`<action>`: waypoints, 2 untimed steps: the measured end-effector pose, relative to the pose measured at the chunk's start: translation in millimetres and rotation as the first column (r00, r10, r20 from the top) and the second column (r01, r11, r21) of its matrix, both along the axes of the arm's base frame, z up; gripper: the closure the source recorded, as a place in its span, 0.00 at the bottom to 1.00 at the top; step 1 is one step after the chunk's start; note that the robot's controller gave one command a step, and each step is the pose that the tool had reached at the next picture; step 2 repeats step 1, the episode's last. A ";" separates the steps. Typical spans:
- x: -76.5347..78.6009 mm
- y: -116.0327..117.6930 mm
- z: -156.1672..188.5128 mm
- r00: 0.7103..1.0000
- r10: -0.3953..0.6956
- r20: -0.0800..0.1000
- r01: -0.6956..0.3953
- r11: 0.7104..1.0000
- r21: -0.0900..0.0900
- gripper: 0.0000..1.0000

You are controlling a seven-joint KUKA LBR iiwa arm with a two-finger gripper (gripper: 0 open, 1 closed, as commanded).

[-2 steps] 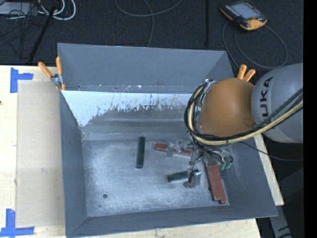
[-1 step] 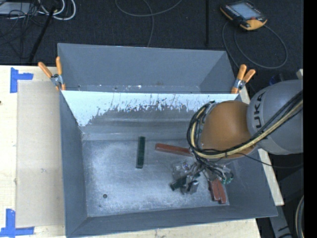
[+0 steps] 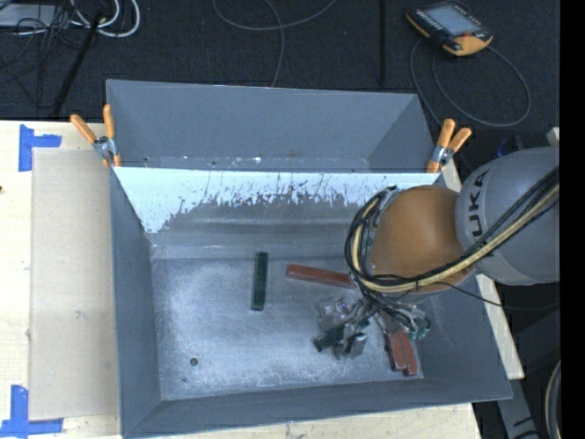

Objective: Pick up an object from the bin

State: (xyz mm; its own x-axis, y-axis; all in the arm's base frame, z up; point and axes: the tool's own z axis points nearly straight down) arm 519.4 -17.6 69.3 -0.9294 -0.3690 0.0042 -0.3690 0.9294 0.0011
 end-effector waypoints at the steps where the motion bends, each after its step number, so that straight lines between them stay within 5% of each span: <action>1: -41.8 -27.7 162.3 1.000 -0.017 0.007 0.017 1.000 0.001 1.00; 2: -41.8 -27.7 162.3 1.000 -0.017 0.007 0.017 1.000 0.001 1.00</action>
Offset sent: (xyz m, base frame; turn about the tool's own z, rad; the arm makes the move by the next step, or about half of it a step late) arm 0.0000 0.0000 0.0000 0.0000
